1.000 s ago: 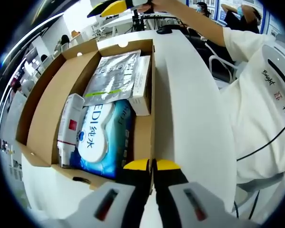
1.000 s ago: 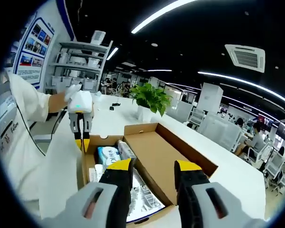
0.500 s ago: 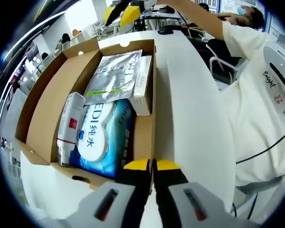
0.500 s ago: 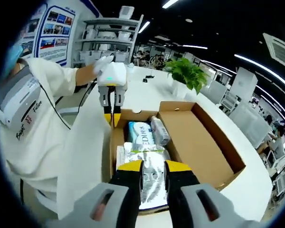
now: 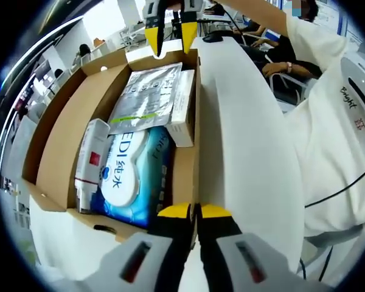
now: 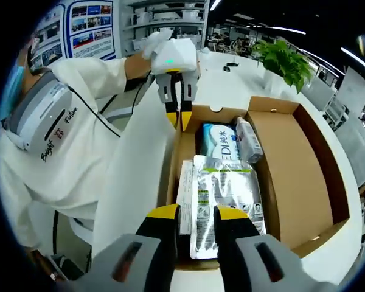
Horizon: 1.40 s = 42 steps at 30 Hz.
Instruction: Operate the shoe box by opening the lid, removing the specified soft item, and placing it in the target area until the item is outside and the box remains undamaged.
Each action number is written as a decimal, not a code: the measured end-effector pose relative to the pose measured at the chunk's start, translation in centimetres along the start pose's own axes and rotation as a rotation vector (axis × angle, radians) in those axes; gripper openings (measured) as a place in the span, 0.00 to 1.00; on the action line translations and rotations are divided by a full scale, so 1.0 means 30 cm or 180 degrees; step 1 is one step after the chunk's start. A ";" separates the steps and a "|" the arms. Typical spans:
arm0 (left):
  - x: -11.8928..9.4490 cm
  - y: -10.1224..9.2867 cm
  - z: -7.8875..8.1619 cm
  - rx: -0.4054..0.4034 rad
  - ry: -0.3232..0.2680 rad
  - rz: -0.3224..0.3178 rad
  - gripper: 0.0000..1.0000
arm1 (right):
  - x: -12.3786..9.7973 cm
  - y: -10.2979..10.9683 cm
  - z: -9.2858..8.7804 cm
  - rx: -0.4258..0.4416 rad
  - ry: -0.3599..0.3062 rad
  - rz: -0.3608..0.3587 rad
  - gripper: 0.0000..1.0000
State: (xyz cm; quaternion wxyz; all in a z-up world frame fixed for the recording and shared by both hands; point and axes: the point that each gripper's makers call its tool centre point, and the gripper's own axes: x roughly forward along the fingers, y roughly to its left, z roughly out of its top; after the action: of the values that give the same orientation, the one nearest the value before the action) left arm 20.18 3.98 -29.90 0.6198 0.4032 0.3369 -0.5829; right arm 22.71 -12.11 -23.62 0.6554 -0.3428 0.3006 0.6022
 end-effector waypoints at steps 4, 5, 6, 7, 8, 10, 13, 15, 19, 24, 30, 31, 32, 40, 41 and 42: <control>-0.001 0.000 -0.001 -0.0015 -0.0015 0.0000 0.03 | 0.028 -0.003 -0.004 0.0029 0.0193 0.0206 0.20; -0.001 0.000 -0.002 -0.0015 -0.0015 -0.0001 0.03 | 0.031 0.003 -0.003 0.0043 0.0254 0.0269 0.20; -0.001 0.000 -0.002 -0.0019 -0.0014 -0.0003 0.03 | 0.034 0.002 0.000 0.0030 0.0262 0.0289 0.19; -0.001 0.000 -0.002 -0.0022 -0.0013 -0.0004 0.03 | 0.038 0.001 0.003 0.0026 0.0270 0.0302 0.18; -0.001 0.001 -0.003 -0.0031 -0.0011 -0.0010 0.03 | 0.043 0.001 0.005 0.0021 0.0277 0.0316 0.17; -0.001 0.001 -0.003 -0.0032 -0.0014 -0.0010 0.03 | 0.050 0.007 0.001 0.0014 0.0317 0.0361 0.16; -0.002 0.001 -0.004 -0.0035 -0.0020 -0.0010 0.03 | 0.066 0.024 -0.012 -0.0015 0.0407 0.0461 0.17; -0.001 0.001 -0.005 -0.0049 -0.0010 -0.0021 0.03 | 0.093 0.047 -0.011 0.0013 0.0394 0.0572 0.17; -0.002 0.001 -0.005 -0.0060 -0.0028 -0.0016 0.03 | 0.092 0.051 0.004 0.0042 0.0381 0.0561 0.17; -0.004 0.001 -0.003 -0.0081 -0.0079 -0.0043 0.03 | 0.093 0.067 0.031 -0.0005 0.0299 0.0623 0.18; -0.004 0.000 -0.001 -0.0055 -0.0097 -0.0055 0.03 | 0.096 0.091 0.020 -0.0087 0.0425 0.0656 0.18; -0.003 0.000 0.000 -0.0055 -0.0098 -0.0058 0.03 | 0.096 0.094 0.021 -0.0104 0.0429 0.0652 0.18; -0.003 0.000 -0.001 -0.0057 -0.0097 -0.0058 0.03 | 0.096 0.093 0.020 -0.0129 0.0442 0.0646 0.18; -0.003 -0.001 0.000 -0.0058 -0.0102 -0.0035 0.03 | 0.111 0.097 -0.007 -0.0212 0.0591 0.0585 0.18; -0.003 -0.001 0.000 -0.0057 -0.0101 -0.0039 0.03 | 0.114 0.103 -0.005 -0.0242 0.0601 0.0585 0.17; -0.003 -0.001 0.000 -0.0055 -0.0095 -0.0048 0.03 | 0.120 0.081 0.000 -0.0296 0.0614 0.0440 0.17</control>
State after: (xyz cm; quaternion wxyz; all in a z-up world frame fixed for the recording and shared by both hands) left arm 20.14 4.02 -29.83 0.6238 0.3865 0.3357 -0.5905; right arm 20.64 -9.91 -26.74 0.5637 -0.4075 0.3569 0.6235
